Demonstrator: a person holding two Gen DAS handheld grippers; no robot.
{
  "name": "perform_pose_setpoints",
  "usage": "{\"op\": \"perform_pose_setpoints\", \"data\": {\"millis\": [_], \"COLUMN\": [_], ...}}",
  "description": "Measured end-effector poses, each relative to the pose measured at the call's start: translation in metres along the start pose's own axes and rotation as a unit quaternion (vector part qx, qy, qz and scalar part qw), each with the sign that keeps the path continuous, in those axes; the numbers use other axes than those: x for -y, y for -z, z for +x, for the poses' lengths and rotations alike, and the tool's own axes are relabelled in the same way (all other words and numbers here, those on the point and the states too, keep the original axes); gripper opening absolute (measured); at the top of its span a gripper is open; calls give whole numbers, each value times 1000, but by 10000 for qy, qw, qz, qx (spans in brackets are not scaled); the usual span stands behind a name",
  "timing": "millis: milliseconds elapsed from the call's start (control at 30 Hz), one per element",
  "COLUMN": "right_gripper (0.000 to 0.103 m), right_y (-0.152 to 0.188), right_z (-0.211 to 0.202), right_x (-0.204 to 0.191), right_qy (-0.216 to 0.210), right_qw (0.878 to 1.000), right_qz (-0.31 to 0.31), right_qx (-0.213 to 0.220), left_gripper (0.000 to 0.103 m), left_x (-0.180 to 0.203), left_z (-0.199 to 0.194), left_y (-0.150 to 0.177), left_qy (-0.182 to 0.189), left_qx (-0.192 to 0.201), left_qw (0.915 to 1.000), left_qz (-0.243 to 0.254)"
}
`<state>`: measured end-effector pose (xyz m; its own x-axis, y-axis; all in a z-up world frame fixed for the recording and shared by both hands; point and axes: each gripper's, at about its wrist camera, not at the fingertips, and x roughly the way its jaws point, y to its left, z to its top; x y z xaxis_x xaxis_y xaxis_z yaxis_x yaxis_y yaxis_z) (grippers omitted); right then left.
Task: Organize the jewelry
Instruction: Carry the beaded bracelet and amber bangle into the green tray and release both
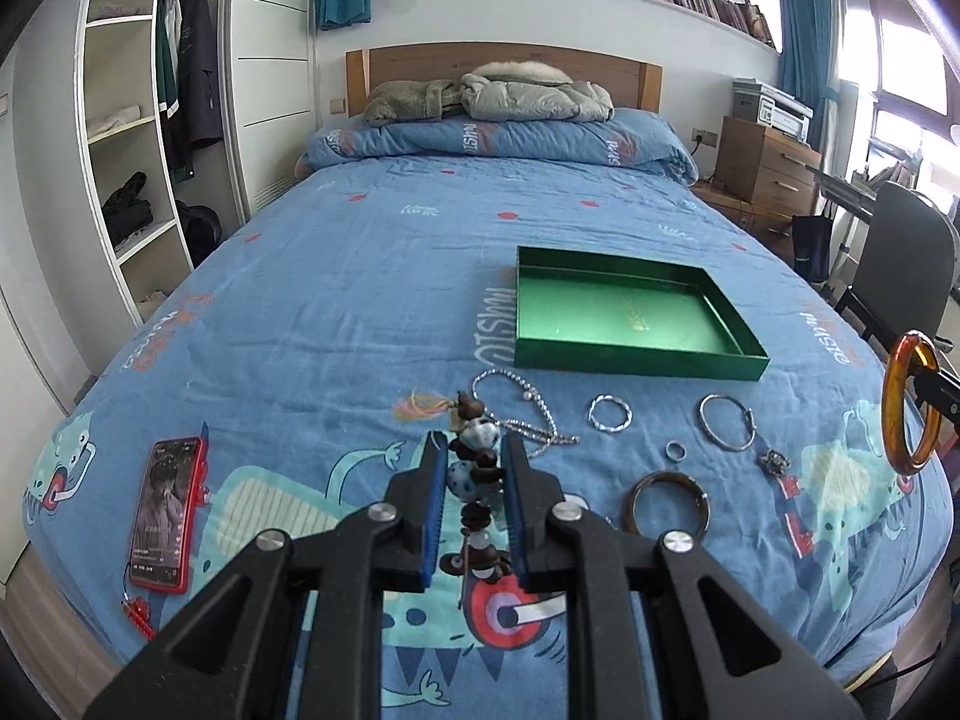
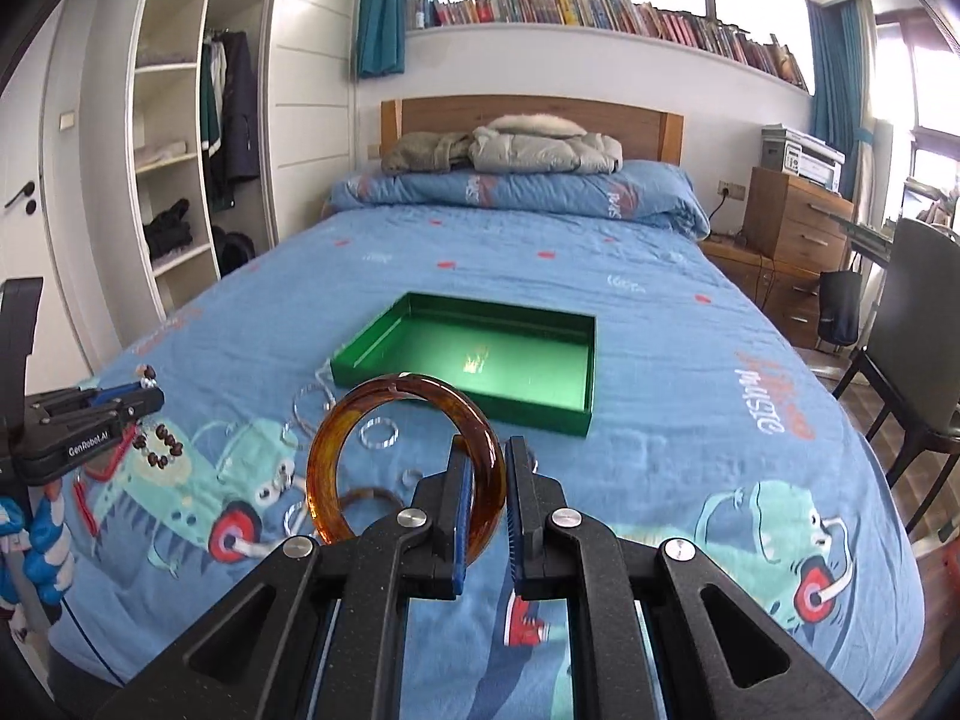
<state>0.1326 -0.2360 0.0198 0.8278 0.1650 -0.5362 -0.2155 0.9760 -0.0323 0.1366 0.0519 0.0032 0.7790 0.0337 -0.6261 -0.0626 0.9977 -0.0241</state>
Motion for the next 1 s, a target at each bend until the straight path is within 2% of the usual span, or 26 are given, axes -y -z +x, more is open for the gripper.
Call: {"op": "perform_pose_setpoints", "data": {"millis": [300, 533, 733, 1000], "right_gripper": [10, 10, 10, 10], "right_y": [-45, -72, -81, -64], "right_z": [47, 119, 182, 247], "right_x": [15, 28, 34, 44], "right_qy": [-21, 10, 48, 78], "right_qw": [9997, 9996, 9992, 9968], "right_qz": [159, 292, 346, 495], "right_qx": [159, 39, -175, -620], "left_gripper": [16, 16, 16, 16], "left_x": [16, 46, 71, 98], "left_z": [40, 110, 175, 236], "left_y": [-59, -94, -106, -98], "left_qy": [220, 332, 447, 518], "left_qx": [108, -23, -360, -711], "left_qw": [9996, 9991, 9978, 9950], "left_qz": [102, 266, 345, 466]}}
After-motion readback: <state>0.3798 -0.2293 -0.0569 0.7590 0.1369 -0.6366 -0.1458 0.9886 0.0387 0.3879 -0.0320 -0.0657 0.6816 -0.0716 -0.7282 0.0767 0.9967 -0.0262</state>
